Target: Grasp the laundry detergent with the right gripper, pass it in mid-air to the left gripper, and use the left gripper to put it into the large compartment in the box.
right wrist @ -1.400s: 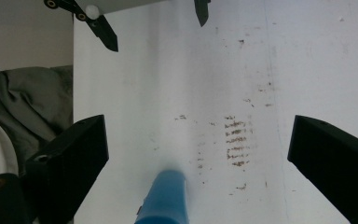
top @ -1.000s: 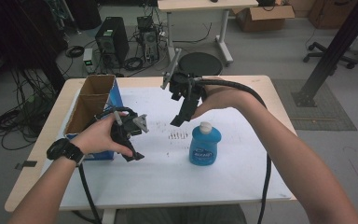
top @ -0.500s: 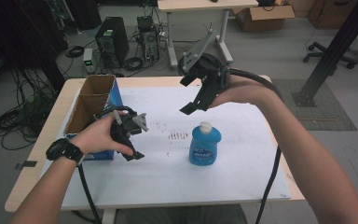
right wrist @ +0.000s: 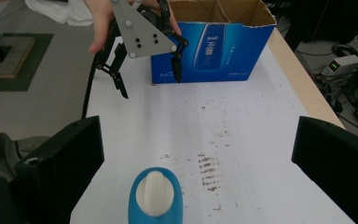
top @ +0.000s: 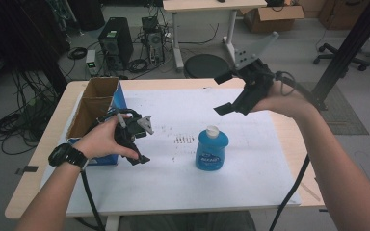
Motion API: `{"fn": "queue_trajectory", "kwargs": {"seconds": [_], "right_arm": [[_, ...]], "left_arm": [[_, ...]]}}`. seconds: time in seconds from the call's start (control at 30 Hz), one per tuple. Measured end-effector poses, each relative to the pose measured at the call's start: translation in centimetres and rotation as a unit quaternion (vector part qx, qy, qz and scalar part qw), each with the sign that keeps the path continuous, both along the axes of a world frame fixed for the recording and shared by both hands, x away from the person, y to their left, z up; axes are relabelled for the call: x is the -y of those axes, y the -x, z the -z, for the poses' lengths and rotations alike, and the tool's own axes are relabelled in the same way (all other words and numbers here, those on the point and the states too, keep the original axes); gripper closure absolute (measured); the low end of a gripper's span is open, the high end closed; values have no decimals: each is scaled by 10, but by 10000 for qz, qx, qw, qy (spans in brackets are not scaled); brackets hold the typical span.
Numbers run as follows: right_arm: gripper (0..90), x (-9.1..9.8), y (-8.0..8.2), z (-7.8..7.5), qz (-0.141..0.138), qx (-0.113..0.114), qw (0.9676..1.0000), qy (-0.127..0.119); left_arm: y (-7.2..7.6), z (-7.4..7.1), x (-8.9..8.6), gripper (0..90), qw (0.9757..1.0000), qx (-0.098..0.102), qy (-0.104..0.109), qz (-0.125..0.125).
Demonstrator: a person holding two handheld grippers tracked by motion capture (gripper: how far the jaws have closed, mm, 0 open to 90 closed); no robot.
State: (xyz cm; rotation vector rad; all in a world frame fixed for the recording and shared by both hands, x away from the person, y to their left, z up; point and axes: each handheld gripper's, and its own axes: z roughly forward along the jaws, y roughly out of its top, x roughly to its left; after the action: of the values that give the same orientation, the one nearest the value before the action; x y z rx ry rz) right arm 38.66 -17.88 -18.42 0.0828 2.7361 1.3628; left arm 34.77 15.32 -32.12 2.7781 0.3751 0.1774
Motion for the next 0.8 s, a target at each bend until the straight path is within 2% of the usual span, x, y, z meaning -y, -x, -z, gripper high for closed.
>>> {"fn": "queue_trajectory", "kwargs": {"seconds": [0.13, 0.2, 0.3, 0.33, 0.37, 0.47, 0.5, 0.6, 0.67, 0.73, 0.8], "right_arm": [[16, 19, 2, 10, 75, -48, 9997, -244], [15, 22, 3, 12, 103, -47, 9995, -284], [13, 37, 5, 22, 174, -77, 9986, -503], [13, 37, 5, 22, 174, -77, 9986, -503], [12, 43, 8, 28, 192, -44, 9979, -624], [12, 47, 11, 35, 229, -53, 9972, -714], [12, 51, 12, 42, 248, -80, 9966, -775], [10, 53, 14, 50, 260, -77, 9966, -779], [9, 58, 17, 63, 284, -135, 9961, -830], [9, 59, 18, 66, 311, -132, 9958, -851], [8, 62, 19, 76, 351, -194, 9951, -909]], "left_arm": [[1, 0, -1, 46, 10000, -23, 8, 3], [0, 0, -1, 46, 10000, -24, 13, -17], [0, -1, -1, 46, 10000, -1, 29, -30], [0, -1, -1, 46, 10000, -1, 29, -30], [0, -1, -1, 46, 10000, 6, 29, -24], [0, -1, -1, 46, 10000, 3, 33, -30], [0, -1, -1, 46, 10000, 24, 39, -31], [0, -1, -1, 46, 10000, 1, 62, -50], [0, -1, -1, 46, 10000, 7, 46, -43], [1, -2, -1, 46, 10000, 8, 37, -49], [1, -2, 0, 45, 9999, 17, 107, -91]]}}
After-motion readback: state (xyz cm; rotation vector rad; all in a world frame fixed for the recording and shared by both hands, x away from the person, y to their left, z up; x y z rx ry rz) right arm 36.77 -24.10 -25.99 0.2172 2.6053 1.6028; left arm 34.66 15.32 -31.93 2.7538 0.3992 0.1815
